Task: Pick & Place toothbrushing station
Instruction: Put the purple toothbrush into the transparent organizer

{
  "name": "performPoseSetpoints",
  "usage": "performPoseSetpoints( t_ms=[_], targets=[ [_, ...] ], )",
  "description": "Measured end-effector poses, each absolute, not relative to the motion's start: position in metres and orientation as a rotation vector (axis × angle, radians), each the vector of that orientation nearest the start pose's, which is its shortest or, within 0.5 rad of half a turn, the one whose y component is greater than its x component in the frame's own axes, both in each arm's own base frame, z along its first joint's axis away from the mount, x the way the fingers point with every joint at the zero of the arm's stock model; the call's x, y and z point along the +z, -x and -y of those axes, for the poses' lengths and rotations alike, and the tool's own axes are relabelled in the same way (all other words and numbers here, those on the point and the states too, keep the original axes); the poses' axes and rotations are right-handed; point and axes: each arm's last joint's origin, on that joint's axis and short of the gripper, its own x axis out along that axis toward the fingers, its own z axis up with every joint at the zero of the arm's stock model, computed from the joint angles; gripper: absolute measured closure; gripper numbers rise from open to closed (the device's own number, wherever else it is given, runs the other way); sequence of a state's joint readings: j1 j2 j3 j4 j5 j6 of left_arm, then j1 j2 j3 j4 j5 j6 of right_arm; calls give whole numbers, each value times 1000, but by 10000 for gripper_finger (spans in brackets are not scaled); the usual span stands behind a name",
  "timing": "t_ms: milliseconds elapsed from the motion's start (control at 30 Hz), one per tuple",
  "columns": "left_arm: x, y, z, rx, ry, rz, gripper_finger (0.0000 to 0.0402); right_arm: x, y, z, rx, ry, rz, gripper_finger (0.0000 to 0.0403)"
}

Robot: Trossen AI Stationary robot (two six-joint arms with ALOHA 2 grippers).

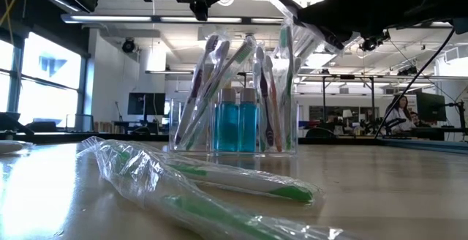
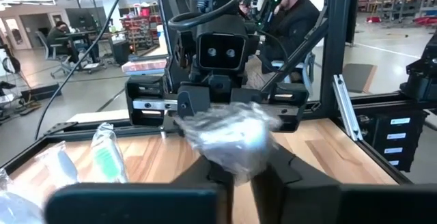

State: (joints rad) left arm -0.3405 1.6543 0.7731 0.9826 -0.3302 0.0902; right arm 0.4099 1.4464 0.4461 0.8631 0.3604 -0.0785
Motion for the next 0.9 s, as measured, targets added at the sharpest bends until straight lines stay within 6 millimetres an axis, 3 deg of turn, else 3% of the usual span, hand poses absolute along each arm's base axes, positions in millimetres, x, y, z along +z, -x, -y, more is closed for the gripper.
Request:
performPoseSetpoints(
  t_ms=[67, 900],
  targets=[
    [225, -323, 104, -7, -59, 91, 390, 178, -246, -96, 55, 125, -130, 366],
    [227, -320, 104, -38, -32, 48, 396, 176, -241, -107, 76, 206, -153, 352]
  ],
)
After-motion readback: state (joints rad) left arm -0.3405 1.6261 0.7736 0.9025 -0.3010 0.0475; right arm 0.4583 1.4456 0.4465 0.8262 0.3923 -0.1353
